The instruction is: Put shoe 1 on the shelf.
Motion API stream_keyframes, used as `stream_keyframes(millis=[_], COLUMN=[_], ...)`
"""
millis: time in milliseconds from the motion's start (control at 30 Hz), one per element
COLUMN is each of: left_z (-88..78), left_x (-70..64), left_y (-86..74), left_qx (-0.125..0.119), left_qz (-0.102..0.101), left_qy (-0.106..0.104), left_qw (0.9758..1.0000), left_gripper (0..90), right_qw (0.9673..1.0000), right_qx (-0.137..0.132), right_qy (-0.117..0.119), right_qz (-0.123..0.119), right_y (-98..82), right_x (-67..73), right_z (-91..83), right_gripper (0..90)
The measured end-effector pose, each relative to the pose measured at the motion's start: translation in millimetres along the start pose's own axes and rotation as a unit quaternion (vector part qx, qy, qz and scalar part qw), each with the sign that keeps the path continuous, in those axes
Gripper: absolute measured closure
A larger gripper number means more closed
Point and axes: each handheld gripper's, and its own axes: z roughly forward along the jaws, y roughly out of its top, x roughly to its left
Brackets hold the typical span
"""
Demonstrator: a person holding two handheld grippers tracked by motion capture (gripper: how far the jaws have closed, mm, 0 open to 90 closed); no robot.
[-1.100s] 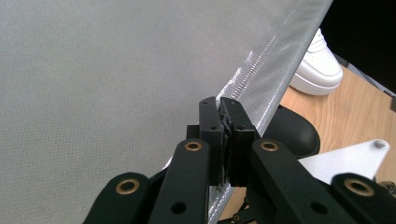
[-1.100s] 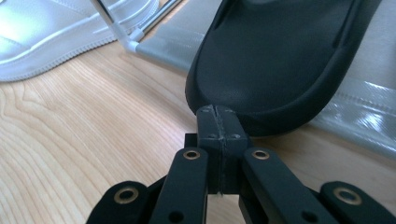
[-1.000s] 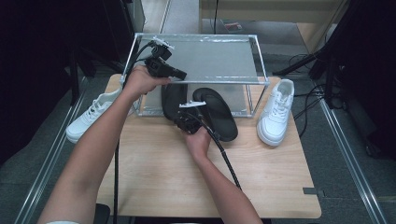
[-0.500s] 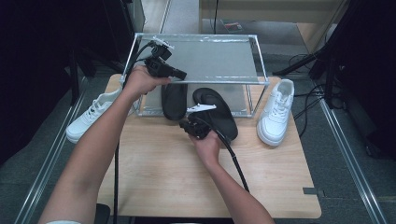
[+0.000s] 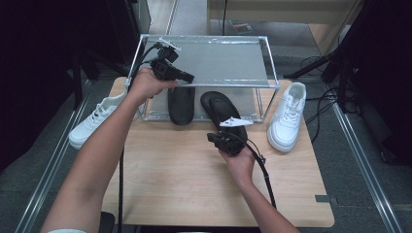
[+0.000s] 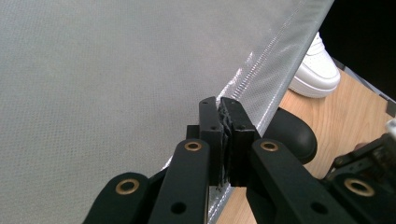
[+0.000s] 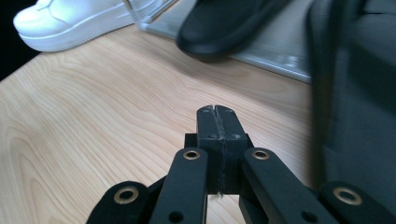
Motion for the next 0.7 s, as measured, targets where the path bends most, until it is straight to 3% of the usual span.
stream_keyframes(millis=[400,700], left_z=[0.1,0.1], left_x=[-0.9,2.4], left_y=[1.2,-2.0], left_qx=[0.004,-0.007], left_qz=[0.001,-0.008], left_qy=[0.003,-0.007], left_qw=[1.0,0.9999], left_gripper=[88.9,88.9], right_qw=[0.9992,0.998], right_qx=[0.006,0.005], right_qy=[-0.036,-0.058], right_qz=[0.014,0.027], right_y=[-27.8,-44.5], right_x=[-27.9,-45.2], right_z=[-44.4,-60.6], right_gripper=[90.0,90.0])
